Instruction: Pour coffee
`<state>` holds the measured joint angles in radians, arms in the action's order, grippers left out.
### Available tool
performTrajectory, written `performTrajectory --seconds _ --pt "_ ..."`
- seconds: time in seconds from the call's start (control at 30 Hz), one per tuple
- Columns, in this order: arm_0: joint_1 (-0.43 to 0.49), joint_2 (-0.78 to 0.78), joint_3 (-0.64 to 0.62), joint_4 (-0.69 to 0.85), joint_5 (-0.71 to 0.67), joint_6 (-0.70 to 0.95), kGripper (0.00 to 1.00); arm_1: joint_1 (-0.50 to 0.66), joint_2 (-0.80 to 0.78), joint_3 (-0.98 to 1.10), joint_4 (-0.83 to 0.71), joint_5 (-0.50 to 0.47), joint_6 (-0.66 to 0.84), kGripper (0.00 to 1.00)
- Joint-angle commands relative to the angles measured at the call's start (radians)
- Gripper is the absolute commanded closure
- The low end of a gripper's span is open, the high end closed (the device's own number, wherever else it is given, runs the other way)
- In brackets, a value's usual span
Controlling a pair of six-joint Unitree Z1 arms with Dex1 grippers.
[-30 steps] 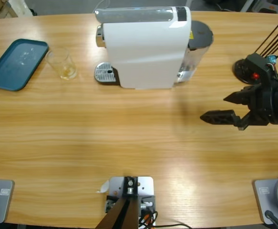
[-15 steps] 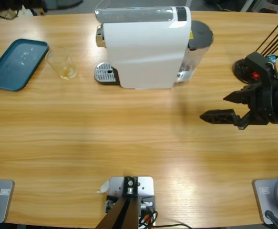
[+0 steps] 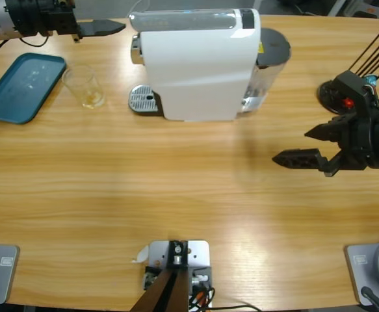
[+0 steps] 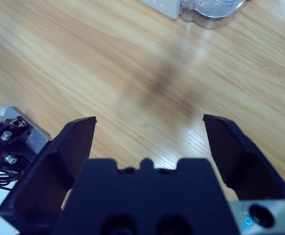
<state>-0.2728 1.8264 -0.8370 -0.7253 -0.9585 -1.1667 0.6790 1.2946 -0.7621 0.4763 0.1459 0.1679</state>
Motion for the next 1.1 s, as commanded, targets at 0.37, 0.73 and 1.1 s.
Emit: performTrajectory --seconds 0.37,0.73,1.1 --pt "-0.047 0.063 0.024 -0.087 -0.028 -0.053 0.566 -0.008 0.023 0.003 0.007 0.004 -0.001 0.036" --pt "-0.048 0.067 0.045 -0.114 -0.04 -0.059 1.0 -0.008 0.02 0.003 0.007 0.004 -0.001 0.036" --pt "-0.049 0.074 0.052 -0.168 -0.04 -0.079 1.0 -0.008 0.022 0.003 0.007 0.006 -0.001 0.036"
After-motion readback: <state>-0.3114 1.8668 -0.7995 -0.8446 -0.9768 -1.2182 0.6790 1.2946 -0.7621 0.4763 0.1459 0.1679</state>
